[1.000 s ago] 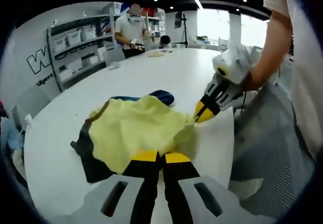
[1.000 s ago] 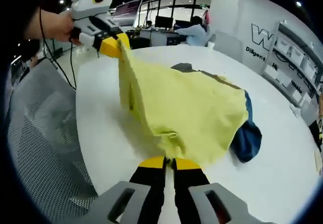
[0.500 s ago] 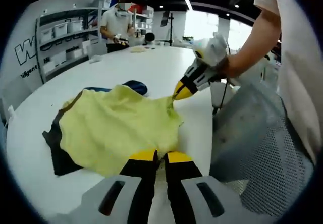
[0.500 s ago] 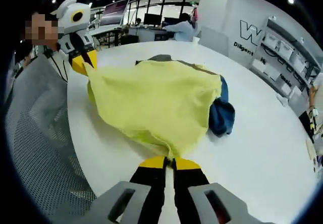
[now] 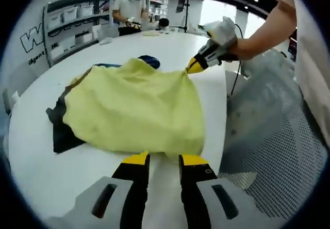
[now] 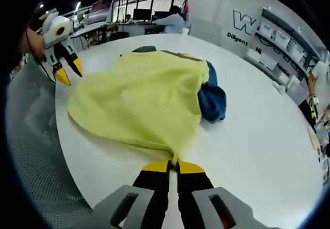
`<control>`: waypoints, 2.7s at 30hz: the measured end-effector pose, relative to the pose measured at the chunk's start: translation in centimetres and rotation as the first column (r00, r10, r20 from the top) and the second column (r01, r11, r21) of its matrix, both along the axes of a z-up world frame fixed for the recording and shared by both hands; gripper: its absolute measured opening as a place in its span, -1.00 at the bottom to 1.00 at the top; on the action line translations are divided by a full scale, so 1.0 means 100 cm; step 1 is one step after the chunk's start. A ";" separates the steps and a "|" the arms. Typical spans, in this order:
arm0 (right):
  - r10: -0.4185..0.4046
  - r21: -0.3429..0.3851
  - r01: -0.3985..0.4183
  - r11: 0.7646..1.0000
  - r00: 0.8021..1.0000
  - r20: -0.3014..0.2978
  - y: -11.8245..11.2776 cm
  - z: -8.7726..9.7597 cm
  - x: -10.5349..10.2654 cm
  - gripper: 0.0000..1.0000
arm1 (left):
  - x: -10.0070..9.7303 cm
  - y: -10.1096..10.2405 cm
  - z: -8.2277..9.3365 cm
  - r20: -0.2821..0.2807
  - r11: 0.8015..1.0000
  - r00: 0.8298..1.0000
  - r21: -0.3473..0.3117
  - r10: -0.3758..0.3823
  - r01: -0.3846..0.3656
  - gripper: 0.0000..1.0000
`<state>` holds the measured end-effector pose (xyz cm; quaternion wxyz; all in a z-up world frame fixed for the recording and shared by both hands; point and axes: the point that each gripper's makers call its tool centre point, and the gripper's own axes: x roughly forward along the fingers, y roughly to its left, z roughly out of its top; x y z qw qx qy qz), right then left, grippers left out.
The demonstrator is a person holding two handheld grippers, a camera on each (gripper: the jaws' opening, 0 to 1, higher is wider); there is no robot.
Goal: Fold the garment on the visible template until the final outline fits inside the template.
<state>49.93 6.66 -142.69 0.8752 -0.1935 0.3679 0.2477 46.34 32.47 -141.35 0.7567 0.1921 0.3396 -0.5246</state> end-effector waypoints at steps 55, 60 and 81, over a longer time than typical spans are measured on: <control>-0.062 0.063 0.058 0.996 0.996 0.059 -0.048 0.042 0.107 -0.81 | 0.212 0.043 -0.020 -0.063 0.879 0.877 0.059 0.477 -0.474 -0.62; -0.041 0.100 0.036 0.994 0.998 0.049 -0.039 0.033 0.144 -0.80 | 0.210 0.042 -0.025 -0.073 0.879 0.876 0.078 0.476 -0.471 -0.67; 0.032 0.274 -0.010 0.962 0.997 -0.075 0.019 0.009 0.253 -0.81 | 0.211 0.042 -0.028 -0.058 0.889 0.890 0.112 0.453 -0.445 -0.93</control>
